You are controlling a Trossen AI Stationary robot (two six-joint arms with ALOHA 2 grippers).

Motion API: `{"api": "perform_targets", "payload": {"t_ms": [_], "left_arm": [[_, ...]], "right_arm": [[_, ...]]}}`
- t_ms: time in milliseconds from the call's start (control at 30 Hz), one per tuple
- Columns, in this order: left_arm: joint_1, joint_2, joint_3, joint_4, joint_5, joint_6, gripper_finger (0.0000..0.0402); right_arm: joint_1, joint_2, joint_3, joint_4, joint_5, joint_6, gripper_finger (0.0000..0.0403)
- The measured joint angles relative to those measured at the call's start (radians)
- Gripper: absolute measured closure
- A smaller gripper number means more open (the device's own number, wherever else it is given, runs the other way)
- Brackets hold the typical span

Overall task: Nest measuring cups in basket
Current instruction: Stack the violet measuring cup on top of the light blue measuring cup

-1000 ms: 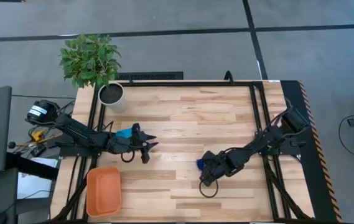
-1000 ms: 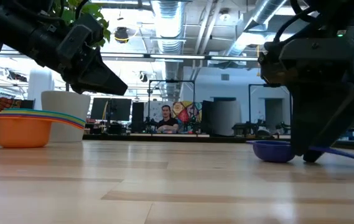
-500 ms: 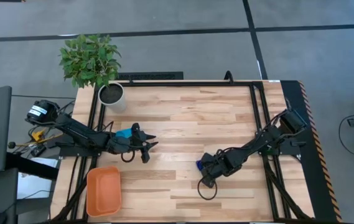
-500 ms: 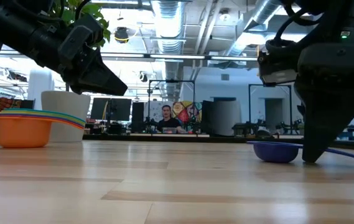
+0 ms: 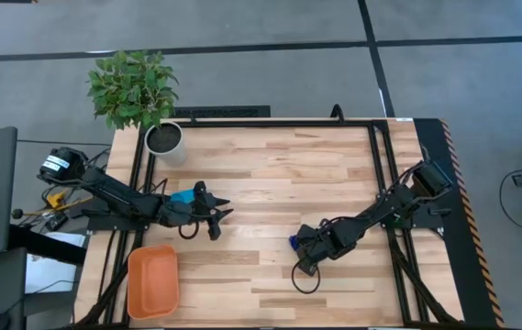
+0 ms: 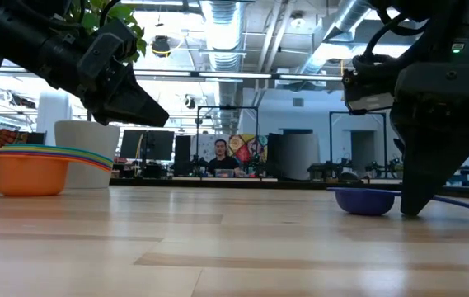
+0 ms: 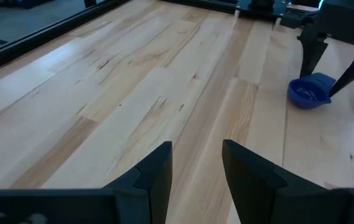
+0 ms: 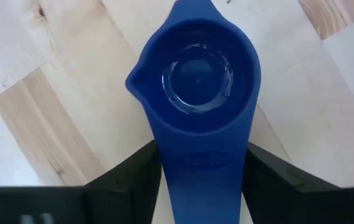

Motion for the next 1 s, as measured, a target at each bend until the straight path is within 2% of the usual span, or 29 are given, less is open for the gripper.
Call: {"api": "perform_targets", "payload": {"t_ms": [200, 400, 633, 800, 900, 1000], "left_arm": [[0.000, 0.000, 0.000, 0.006, 0.007, -0.022, 0.0272], [0.000, 0.000, 0.000, 0.038, 0.009, -0.026, 0.0271], [0.000, 0.000, 0.000, 0.169, 0.034, 0.014, 0.0271], [0.012, 0.000, 0.010, 0.251, 0.042, 0.040, 0.0270], [0.064, 0.000, 0.057, 0.211, 0.126, 0.051, 0.0262], [0.135, 0.000, 0.143, 0.042, 0.244, 0.064, 0.0250]], "right_arm": [[-0.012, -0.001, 0.005, 0.020, 0.005, -0.074, 0.0226], [-0.046, 0.003, 0.087, 0.019, 0.163, -0.244, 0.0204], [-0.114, 0.002, 0.190, 0.035, 0.206, -0.479, 0.0212], [-0.166, 0.002, 0.226, 0.056, 0.205, -0.577, 0.0215], [-0.181, 0.002, 0.237, 0.063, 0.208, -0.627, 0.0207], [-0.197, 0.002, 0.248, 0.067, 0.215, -0.671, 0.0202]]}}
